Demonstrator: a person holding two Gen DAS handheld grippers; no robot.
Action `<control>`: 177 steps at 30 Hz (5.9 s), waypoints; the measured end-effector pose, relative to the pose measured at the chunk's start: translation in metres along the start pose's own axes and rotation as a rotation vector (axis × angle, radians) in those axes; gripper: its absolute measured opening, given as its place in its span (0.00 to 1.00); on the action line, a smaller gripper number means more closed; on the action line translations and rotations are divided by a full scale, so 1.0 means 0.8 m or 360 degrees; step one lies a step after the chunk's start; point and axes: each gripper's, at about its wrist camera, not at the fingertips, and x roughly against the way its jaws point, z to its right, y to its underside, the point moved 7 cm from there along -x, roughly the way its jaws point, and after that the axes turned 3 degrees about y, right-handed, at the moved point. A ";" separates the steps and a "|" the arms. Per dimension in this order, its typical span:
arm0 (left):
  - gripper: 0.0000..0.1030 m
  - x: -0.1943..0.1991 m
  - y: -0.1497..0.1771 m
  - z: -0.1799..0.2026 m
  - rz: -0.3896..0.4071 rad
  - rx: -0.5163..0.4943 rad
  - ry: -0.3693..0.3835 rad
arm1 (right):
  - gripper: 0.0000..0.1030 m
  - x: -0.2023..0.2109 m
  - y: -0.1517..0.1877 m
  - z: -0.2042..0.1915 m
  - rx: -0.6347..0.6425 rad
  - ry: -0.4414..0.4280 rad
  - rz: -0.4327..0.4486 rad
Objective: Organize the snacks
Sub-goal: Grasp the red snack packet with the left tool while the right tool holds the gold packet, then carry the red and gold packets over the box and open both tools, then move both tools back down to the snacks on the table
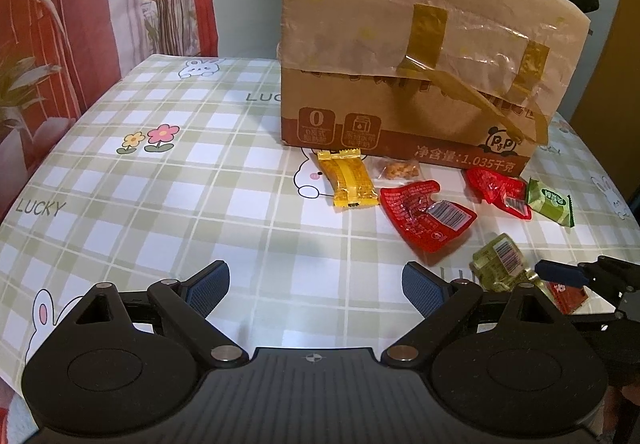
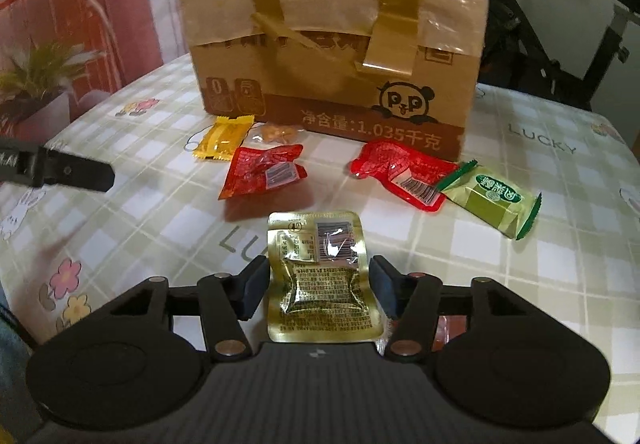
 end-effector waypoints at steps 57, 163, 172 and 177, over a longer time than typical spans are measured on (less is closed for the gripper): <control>0.29 -0.110 -0.042 0.115 0.0047 -0.0121 -0.0017 | 0.50 0.024 -0.003 0.065 -0.0372 0.0025 0.0227; 0.86 0.059 -0.134 -0.001 0.0492 -0.0084 0.0099 | 0.76 0.121 -0.191 0.066 -0.0054 0.0041 0.0557; 0.86 0.030 -0.071 -0.019 0.0325 0.0055 0.0061 | 0.76 0.096 -0.107 0.068 -0.0034 0.0027 0.0373; 0.86 0.019 -0.050 -0.021 0.0277 0.0058 0.0031 | 0.76 0.080 -0.052 0.072 -0.0007 0.0049 0.0219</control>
